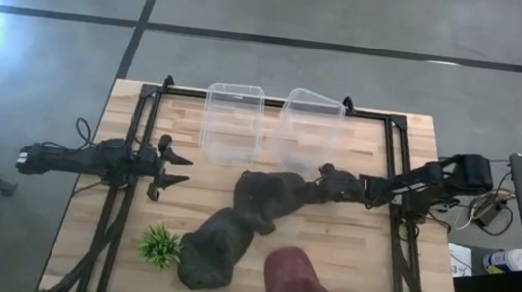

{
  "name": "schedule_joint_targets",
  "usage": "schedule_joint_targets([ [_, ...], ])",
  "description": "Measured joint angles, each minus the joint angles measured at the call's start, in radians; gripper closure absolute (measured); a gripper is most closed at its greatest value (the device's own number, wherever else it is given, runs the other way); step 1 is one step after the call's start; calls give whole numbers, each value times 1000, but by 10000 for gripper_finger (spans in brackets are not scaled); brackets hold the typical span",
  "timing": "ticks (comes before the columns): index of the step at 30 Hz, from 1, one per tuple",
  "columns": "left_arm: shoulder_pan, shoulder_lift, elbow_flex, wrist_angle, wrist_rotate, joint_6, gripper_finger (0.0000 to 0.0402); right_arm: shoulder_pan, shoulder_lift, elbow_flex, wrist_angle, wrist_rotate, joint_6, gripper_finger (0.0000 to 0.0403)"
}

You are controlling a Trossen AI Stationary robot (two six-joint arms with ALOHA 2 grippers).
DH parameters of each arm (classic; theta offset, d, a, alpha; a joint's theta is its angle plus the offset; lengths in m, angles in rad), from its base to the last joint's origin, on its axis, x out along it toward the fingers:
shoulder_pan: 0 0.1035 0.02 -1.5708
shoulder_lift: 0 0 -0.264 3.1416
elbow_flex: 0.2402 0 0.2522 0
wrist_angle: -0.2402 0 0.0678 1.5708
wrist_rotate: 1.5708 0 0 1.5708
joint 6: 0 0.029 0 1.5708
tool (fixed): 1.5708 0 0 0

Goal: Pick & Place hat
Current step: Put the top black cap into the right transparent bin

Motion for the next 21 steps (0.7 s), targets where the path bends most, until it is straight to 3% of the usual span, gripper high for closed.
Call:
schedule_joint_targets([
  [6, 0, 3, 0, 1, 0, 0, 200, 15, 63, 71, -1, -163, -90, 127],
  [12, 0, 5, 0, 2, 0, 0, 200, 27, 68, 139, -5, -172, -133, 150],
  [21, 0, 5, 0, 2, 0, 0, 200, 28, 69, 154, -14, -176, -143, 293],
])
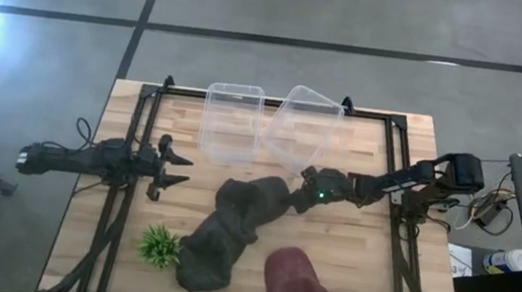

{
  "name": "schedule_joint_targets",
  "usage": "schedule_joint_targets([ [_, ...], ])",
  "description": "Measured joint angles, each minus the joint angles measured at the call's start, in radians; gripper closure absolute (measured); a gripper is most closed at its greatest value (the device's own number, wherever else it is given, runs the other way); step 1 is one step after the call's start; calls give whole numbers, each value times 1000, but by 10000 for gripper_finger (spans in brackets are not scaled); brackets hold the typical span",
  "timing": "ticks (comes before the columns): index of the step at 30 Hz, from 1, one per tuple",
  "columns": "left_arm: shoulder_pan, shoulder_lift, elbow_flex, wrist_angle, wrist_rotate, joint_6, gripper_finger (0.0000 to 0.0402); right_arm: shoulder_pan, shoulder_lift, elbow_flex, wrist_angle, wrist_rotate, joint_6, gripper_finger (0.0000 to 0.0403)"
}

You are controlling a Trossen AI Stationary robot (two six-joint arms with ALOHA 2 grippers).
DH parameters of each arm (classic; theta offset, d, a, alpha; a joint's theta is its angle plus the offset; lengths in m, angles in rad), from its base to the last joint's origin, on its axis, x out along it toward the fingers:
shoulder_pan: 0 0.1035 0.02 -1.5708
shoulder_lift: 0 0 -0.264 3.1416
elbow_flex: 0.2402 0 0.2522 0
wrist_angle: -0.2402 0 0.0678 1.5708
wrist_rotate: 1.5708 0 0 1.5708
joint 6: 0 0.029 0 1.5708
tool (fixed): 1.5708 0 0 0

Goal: Pick & Place hat
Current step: Put the top black cap into the right transparent bin

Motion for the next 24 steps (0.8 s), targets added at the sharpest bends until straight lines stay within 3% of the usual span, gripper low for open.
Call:
schedule_joint_targets([
  [6, 0, 0, 0, 0, 0, 0, 200, 23, -14, 5, 12, -16, -9, 383],
  [11, 0, 0, 0, 0, 0, 0, 200, 51, -88, 10, -4, -122, -33, 388],
  [15, 0, 0, 0, 0, 0, 0, 200, 70, -237, 7, -15, -189, -35, 388],
  [19, 0, 0, 0, 0, 0, 0, 200, 69, -448, 21, -119, -80, -89, 389],
  [24, 0, 0, 0, 0, 0, 0, 200, 65, -709, 123, -427, 255, -268, 389],
])
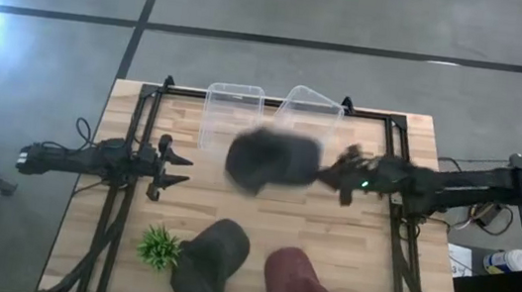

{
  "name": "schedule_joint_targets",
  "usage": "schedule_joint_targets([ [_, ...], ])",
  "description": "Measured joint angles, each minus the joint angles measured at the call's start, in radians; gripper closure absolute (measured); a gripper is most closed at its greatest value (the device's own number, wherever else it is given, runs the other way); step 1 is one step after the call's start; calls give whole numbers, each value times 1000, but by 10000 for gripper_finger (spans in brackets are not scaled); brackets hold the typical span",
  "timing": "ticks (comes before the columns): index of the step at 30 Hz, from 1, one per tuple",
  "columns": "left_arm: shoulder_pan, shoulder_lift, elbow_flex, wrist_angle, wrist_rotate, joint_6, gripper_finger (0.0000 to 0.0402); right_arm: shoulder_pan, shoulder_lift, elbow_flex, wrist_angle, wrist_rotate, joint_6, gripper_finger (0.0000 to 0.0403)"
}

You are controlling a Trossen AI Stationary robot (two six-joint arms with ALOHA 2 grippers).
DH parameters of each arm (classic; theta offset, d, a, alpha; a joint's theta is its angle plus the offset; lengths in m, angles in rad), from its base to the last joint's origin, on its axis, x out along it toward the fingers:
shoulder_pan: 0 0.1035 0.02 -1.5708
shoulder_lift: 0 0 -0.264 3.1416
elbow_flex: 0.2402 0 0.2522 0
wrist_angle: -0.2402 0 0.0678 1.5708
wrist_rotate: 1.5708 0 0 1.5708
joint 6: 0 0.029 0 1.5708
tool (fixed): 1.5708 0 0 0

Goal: Pick & Place hat
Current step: Put the top black cap into the right transparent bin

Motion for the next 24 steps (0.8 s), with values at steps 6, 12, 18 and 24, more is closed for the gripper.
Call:
schedule_joint_targets([
  [6, 0, 0, 0, 0, 0, 0, 200, -2, -103, 190, -442, 446, -32, 389],
  [12, 0, 0, 0, 0, 0, 0, 200, -38, -16, 329, -743, 469, 189, 390],
  [18, 0, 0, 0, 0, 0, 0, 200, -148, 155, 407, -755, 335, 207, 390],
  [24, 0, 0, 0, 0, 0, 0, 200, -269, 361, 484, -761, 187, 113, 390],
])
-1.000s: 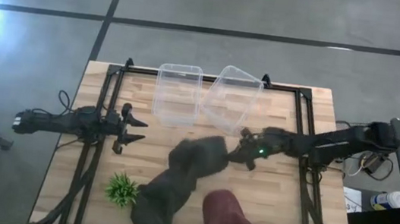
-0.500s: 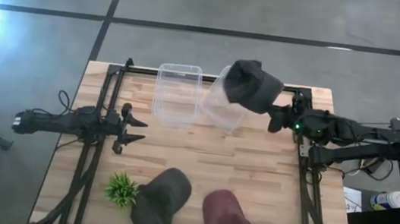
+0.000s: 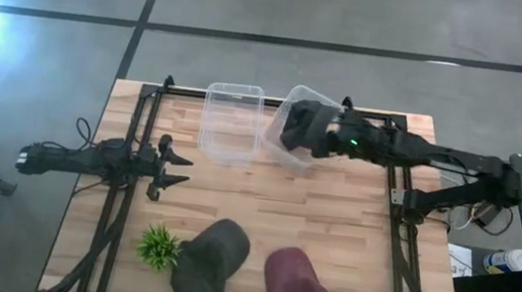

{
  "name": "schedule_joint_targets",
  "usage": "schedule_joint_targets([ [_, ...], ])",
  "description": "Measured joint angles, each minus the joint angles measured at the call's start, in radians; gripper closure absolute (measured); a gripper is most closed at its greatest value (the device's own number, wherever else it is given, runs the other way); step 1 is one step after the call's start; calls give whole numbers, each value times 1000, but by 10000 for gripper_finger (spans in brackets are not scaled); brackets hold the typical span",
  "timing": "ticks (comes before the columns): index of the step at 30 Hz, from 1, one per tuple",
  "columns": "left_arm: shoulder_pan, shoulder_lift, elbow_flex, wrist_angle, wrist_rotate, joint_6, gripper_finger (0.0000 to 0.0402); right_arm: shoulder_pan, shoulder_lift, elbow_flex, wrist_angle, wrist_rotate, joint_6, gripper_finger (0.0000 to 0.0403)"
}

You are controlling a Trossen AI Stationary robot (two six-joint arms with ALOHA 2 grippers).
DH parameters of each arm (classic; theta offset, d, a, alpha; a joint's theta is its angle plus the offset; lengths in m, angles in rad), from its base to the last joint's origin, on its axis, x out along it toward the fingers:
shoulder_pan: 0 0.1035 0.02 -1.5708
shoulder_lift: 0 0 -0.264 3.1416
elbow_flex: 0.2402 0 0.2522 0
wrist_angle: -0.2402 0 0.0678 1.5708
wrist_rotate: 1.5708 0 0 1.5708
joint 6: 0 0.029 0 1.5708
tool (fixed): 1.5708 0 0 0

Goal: Pick & Place hat
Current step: Put the top black cap into the right transparent bin, then put the red cap into the left transparent bin

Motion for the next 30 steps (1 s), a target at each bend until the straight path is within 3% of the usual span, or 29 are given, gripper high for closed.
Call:
schedule_joint_targets([
  [9, 0, 0, 0, 0, 0, 0, 200, -119, 224, 57, -22, -204, -126, 390],
  [14, 0, 0, 0, 0, 0, 0, 200, -127, 268, 79, -190, -170, -190, 378],
  [21, 0, 0, 0, 0, 0, 0, 200, -128, 178, 77, -318, -28, -226, 371],
  [26, 0, 0, 0, 0, 0, 0, 200, -127, 79, 73, -323, -29, -228, 359],
  [30, 0, 0, 0, 0, 0, 0, 200, -127, 11, 66, -353, -38, -218, 323],
])
